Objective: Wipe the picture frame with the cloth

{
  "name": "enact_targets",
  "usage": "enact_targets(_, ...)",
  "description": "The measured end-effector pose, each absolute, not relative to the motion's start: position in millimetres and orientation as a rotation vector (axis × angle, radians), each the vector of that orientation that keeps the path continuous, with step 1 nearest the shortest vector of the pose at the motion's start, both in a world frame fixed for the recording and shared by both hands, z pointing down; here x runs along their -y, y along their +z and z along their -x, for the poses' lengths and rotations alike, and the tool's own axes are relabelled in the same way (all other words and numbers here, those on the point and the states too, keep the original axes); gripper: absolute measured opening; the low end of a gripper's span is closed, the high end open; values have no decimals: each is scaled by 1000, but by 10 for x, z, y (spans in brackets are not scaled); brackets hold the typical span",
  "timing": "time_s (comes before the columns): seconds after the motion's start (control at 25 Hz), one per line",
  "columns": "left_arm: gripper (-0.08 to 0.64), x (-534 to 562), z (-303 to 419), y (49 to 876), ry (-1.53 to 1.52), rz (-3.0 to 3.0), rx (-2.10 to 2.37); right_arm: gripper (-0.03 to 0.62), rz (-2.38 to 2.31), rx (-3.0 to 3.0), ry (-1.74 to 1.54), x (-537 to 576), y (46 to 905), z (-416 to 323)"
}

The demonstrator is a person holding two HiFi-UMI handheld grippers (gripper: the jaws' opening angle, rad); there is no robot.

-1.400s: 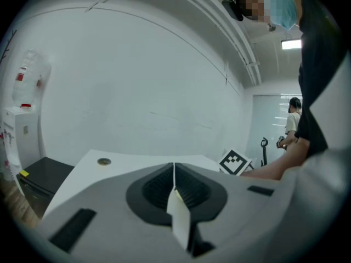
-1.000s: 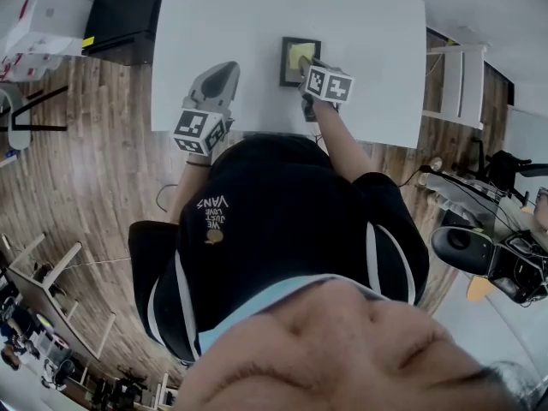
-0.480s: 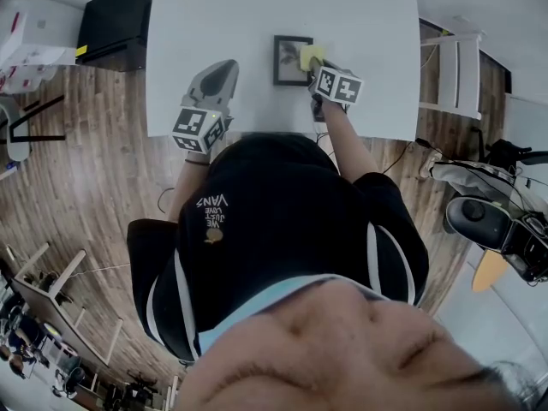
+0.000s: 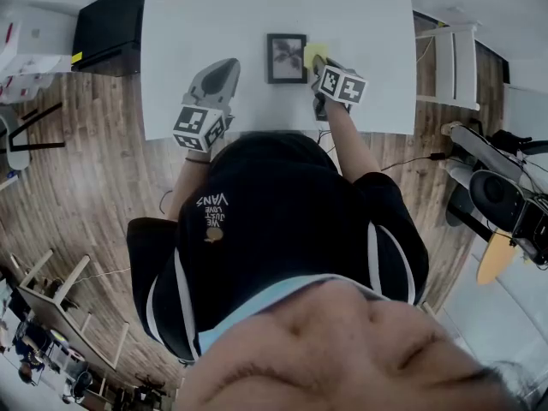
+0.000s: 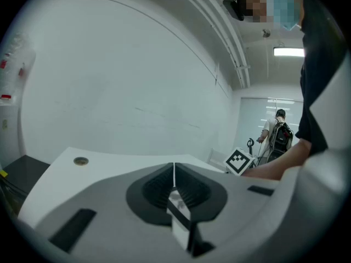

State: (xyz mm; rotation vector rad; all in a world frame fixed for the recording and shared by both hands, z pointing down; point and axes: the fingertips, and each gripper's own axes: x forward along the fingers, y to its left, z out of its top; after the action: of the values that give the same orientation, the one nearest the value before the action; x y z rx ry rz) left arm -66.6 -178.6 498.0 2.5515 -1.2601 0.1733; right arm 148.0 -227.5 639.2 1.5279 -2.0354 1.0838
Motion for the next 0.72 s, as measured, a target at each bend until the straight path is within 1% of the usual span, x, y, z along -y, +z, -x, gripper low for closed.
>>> enact_targets(0.16, 18, 1747, 669, 4959, 174, -2550, 1271, 46, -1507, 2100, 1105, 2260, 6302, -1331)
enact_targets(0.52, 18, 1574, 898, 4956, 182, -2507, 1343, 46, -1332, 2211, 1112, 2131, 6241, -637)
enact_targets(0.72, 18, 1477, 1022, 4961, 186, -2486, 1377, 46, -1291, 2228, 1116, 2067, 6268, -420)
